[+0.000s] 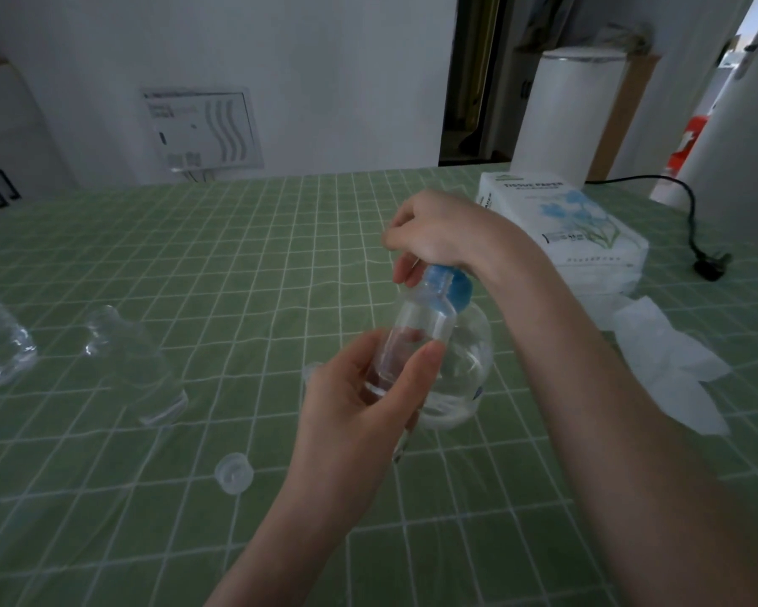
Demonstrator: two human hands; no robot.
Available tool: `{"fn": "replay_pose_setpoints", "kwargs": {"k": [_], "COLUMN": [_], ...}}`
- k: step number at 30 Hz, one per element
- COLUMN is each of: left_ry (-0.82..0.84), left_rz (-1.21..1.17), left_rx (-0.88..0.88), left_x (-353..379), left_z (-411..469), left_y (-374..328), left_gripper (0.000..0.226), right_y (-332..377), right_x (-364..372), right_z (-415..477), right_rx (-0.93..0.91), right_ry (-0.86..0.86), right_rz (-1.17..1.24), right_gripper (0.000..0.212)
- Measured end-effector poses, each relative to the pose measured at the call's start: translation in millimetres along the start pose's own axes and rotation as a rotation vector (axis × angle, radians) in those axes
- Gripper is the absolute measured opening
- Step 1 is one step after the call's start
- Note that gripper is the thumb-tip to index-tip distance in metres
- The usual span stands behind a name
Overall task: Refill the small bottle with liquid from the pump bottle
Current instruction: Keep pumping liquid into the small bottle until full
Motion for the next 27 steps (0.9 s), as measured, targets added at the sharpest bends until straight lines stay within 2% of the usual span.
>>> {"fn": "replay_pose_setpoints", "kwargs": {"k": [14,27], "left_ry": [-0.005,-0.007], "left_rz": [0.012,0.017], "left_rx": [0.015,0.01], "left_x": [0.1,-1.2], "left_z": [0.8,0.2], "left_y": [-0.1,1.5], "left_gripper": [0.033,0.035], "right_y": [0.7,-2.5], "right_x": [-7.3,3.5], "right_z": [-1.5,-0.8], "right_rx": [0.001,0.012], "right_ry": [-0.044,-0.003], "right_rz": [-0.006,0.002], "right_gripper": [0.033,0.03]}}
Point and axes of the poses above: each hand's wrist, its own z-axis towards the middle knuckle, its own x-axis out of the palm, y = z × x, the point moved 3 cm from there along z, towards the middle knuckle, and after that the axes turned 11 degrees about -z, right-handed, at the moved point
